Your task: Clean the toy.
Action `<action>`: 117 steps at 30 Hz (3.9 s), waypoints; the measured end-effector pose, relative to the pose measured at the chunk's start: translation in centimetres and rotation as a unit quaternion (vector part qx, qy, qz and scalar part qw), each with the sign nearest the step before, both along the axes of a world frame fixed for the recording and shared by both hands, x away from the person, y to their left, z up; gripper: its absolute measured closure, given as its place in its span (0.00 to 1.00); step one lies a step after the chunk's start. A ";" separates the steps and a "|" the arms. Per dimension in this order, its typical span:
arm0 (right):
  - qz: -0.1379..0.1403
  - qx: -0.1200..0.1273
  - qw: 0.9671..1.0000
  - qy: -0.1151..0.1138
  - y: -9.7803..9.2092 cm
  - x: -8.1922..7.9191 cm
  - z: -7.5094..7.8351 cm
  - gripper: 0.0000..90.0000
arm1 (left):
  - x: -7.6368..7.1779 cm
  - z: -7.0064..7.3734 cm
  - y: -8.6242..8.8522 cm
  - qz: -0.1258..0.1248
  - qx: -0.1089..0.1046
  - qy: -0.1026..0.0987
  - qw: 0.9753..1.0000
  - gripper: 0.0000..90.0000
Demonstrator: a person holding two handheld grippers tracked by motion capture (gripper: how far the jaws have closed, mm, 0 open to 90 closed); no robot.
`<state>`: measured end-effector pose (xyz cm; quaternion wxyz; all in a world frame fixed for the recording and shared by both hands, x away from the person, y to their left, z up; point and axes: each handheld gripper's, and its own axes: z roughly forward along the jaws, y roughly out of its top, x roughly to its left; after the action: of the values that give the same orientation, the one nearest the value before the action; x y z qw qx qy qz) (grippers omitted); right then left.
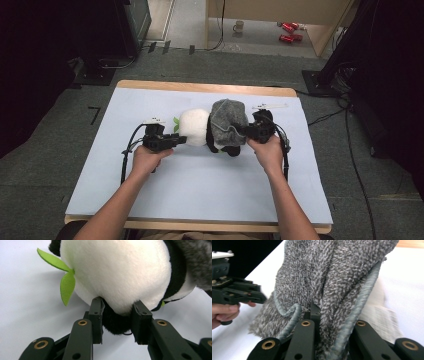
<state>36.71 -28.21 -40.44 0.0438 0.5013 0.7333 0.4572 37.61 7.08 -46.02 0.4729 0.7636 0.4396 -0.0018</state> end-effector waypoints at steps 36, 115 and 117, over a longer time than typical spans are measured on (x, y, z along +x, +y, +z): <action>-0.074 0.090 0.992 -0.038 -6.2 -1.5 4.1 0.89 | 0.6 -0.3 0.2 -0.004 0.029 -0.006 1.000 0.73; 0.016 -0.006 1.000 -0.011 1.3 1.3 0.2 0.89 | -1.2 0.1 1.1 -0.013 -0.007 -0.123 0.992 0.30; 0.014 -0.004 1.000 -0.012 1.3 1.5 0.2 0.89 | -1.1 0.6 1.3 -0.010 -0.013 -0.131 0.991 0.34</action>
<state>38.18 -26.94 -40.22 0.0483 0.4854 0.7416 0.4605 36.53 8.38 -45.41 0.5362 0.7556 0.3658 0.0881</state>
